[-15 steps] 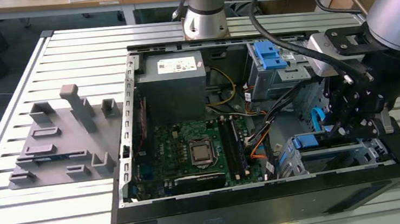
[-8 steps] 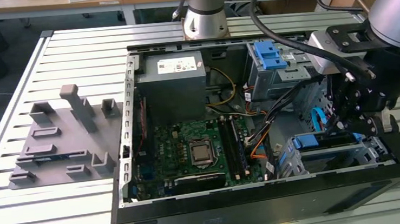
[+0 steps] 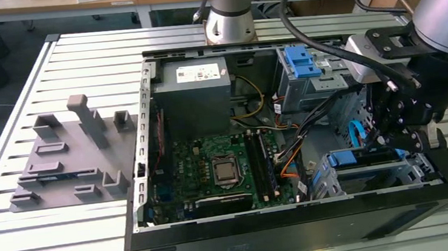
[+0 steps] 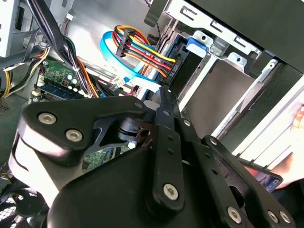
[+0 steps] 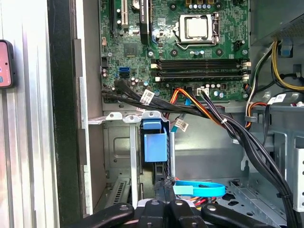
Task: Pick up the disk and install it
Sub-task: 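Insert the second disk wire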
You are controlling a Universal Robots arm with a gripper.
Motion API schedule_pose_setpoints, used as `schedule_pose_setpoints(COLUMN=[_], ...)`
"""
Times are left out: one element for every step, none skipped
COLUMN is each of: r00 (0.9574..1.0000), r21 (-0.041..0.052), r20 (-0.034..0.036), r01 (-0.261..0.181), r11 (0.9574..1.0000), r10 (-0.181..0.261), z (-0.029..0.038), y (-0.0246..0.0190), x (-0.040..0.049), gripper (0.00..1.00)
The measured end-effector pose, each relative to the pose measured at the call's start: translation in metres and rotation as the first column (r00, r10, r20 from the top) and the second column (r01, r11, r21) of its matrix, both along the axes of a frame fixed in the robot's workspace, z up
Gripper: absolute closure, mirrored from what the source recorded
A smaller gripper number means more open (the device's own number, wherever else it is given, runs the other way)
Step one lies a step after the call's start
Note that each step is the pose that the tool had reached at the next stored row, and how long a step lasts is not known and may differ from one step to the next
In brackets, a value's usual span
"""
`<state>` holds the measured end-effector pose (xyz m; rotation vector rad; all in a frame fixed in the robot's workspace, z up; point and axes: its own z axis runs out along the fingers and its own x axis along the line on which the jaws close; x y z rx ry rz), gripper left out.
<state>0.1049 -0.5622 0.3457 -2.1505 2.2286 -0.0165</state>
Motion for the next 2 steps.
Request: schedule_pose_setpoints(r00=[1.0, 1.0], r21=[0.0001, 0.0], r20=[0.0, 0.0], r01=[0.0, 0.0], r11=[1.0, 1.0], r10=[0.0, 0.0], z=[0.0, 0.0], y=[0.0, 0.0], x=[0.0, 0.0], gripper=[0.89, 0.89])
